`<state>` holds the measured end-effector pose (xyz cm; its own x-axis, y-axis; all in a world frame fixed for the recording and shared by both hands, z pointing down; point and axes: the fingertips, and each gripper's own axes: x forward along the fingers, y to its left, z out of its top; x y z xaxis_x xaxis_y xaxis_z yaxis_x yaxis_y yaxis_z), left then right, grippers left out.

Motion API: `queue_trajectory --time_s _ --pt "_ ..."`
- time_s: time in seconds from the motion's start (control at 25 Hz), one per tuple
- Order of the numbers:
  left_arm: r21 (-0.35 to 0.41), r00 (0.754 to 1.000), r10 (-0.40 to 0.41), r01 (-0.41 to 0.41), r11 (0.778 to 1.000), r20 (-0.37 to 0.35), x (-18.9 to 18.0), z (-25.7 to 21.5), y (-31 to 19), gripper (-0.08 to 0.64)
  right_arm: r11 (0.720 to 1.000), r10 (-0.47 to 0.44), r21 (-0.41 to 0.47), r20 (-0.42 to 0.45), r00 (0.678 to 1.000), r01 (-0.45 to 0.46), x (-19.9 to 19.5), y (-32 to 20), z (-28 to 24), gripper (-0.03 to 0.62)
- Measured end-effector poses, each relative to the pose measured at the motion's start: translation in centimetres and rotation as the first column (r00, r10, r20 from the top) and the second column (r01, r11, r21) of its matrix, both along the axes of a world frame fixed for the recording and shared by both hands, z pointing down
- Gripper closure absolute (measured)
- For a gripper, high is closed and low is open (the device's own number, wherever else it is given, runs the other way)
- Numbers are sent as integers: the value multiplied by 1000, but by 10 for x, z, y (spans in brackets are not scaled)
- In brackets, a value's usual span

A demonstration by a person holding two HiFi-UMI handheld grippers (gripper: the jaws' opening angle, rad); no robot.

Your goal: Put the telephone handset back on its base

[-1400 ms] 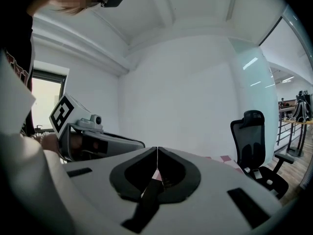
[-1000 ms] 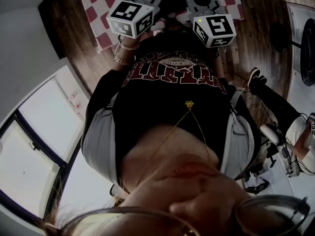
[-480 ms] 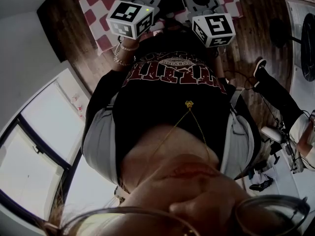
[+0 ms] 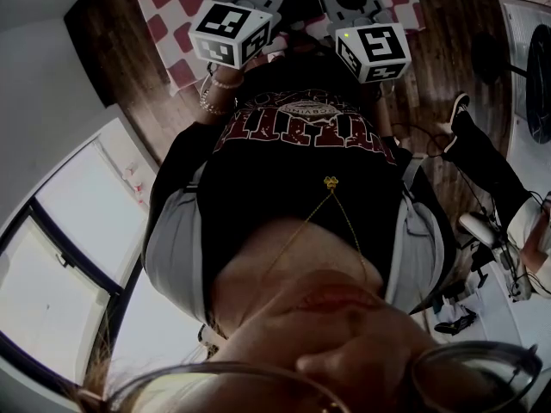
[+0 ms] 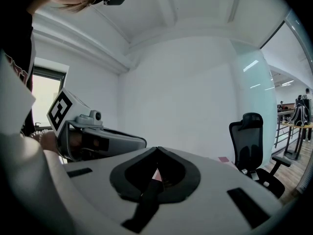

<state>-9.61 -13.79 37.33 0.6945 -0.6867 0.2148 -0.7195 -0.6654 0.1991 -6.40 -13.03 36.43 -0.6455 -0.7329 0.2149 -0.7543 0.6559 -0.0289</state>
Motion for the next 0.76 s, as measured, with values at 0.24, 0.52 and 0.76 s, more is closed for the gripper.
queue_trajectory --time_s 0.24,0.52,0.76 --pt "0 1000 3 -3 1000 2 3 1 1 551 1000 0 -1 -4 1000 0 2 1 0 574" --pt "25 997 1 -3 1000 74 4 3 1 551 1000 0 -6 -15 1000 0 3 2 2 574" --pt "21 997 -1 -1 1000 82 2 5 2 551 1000 -2 -8 -16 1000 2 1 3 3 574"
